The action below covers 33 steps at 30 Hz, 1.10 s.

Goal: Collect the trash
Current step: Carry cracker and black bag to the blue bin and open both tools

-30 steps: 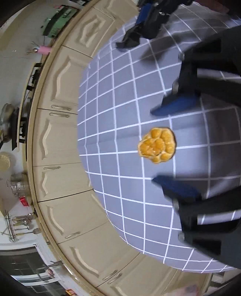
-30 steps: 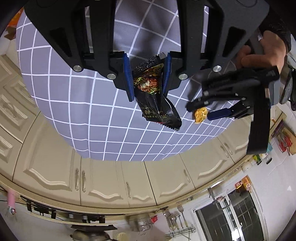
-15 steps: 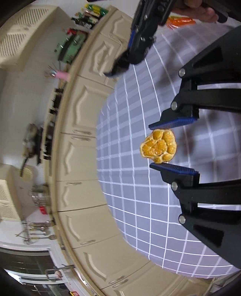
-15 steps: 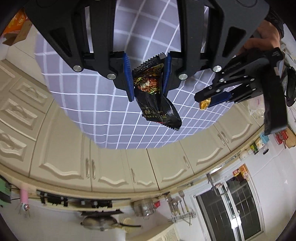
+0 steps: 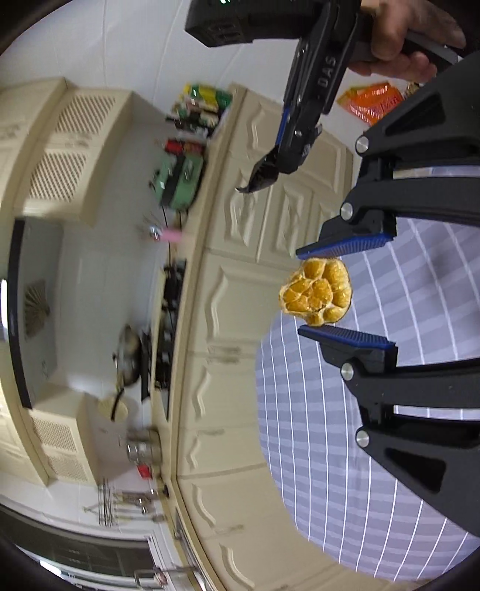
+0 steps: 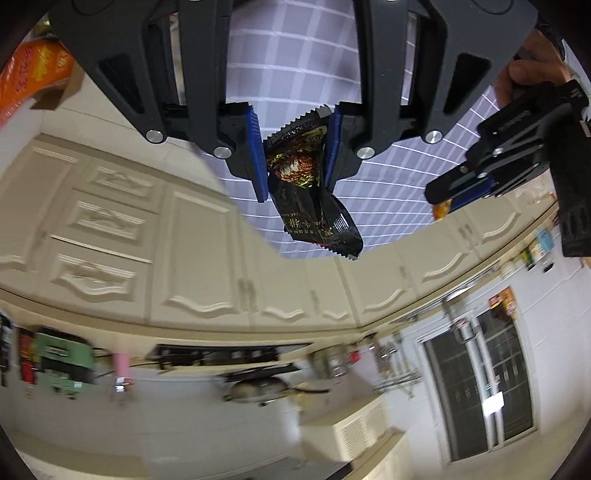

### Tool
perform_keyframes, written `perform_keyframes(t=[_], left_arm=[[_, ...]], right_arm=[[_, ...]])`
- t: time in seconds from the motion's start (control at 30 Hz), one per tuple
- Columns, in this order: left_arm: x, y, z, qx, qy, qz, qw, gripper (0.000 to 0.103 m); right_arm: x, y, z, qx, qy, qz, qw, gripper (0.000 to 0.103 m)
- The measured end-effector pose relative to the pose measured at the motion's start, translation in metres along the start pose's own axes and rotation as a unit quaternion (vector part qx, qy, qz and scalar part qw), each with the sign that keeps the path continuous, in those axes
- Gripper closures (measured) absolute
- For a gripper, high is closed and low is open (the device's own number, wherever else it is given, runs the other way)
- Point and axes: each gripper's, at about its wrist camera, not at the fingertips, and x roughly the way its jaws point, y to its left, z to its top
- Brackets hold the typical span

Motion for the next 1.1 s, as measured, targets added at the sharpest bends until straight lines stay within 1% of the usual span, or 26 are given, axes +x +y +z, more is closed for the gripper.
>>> perform_keyframes(t=[0.1, 0.13, 0.17, 0.27, 0.37, 0.53, 0.57, 0.63, 0.73, 0.83, 0.9, 1.03, 1.1], left_arm=[[0.002, -0.040, -0.006, 0.013, 0.001, -0.037, 0.9992, 0.068], [0.005, -0.059, -0.010, 0.019, 0.003, -0.055, 0.9983, 0.068], [0.007, -0.070, -0.014, 0.023, 0.007, -0.066, 0.9976, 0.068], [0.020, -0.113, -0.029, 0.038, 0.026, -0.106, 0.9932, 0.068], [0.036, -0.157, -0.051, 0.059, 0.051, -0.146, 0.9863, 0.068], [0.067, -0.202, -0.085, 0.087, 0.094, -0.185, 0.9743, 0.068], [0.076, -0.213, -0.095, 0.092, 0.108, -0.192, 0.9711, 0.068], [0.091, -0.228, -0.112, 0.100, 0.130, -0.202, 0.9655, 0.068], [0.114, -0.245, -0.143, 0.117, 0.172, -0.215, 0.9541, 0.068], [0.141, -0.262, -0.178, 0.128, 0.219, -0.225, 0.9405, 0.068], [0.153, -0.267, -0.196, 0.131, 0.244, -0.229, 0.9330, 0.068], [0.179, -0.278, -0.225, 0.137, 0.290, -0.236, 0.9175, 0.068], [0.188, -0.281, -0.231, 0.138, 0.304, -0.240, 0.9117, 0.067]], right_arm=[[-0.032, -0.030, -0.012, 0.017, -0.010, -0.031, 0.999, 0.075], [-0.040, -0.039, -0.015, 0.023, -0.011, -0.040, 0.999, 0.075], [-0.051, -0.052, -0.021, 0.031, -0.013, -0.057, 0.998, 0.075], [-0.082, -0.093, -0.042, 0.065, -0.013, -0.098, 0.993, 0.075], [-0.105, -0.133, -0.068, 0.105, -0.005, -0.139, 0.985, 0.075], [-0.133, -0.193, -0.117, 0.170, 0.016, -0.192, 0.966, 0.075], [-0.136, -0.201, -0.126, 0.179, 0.021, -0.199, 0.963, 0.075], [-0.137, -0.218, -0.146, 0.200, 0.036, -0.208, 0.957, 0.075], [-0.136, -0.233, -0.171, 0.223, 0.057, -0.214, 0.949, 0.075], [-0.128, -0.248, -0.200, 0.253, 0.084, -0.214, 0.940, 0.075], [-0.122, -0.255, -0.214, 0.269, 0.097, -0.213, 0.934, 0.075], [-0.103, -0.271, -0.235, 0.294, 0.121, -0.206, 0.926, 0.075], [-0.095, -0.276, -0.242, 0.302, 0.130, -0.202, 0.923, 0.074]])
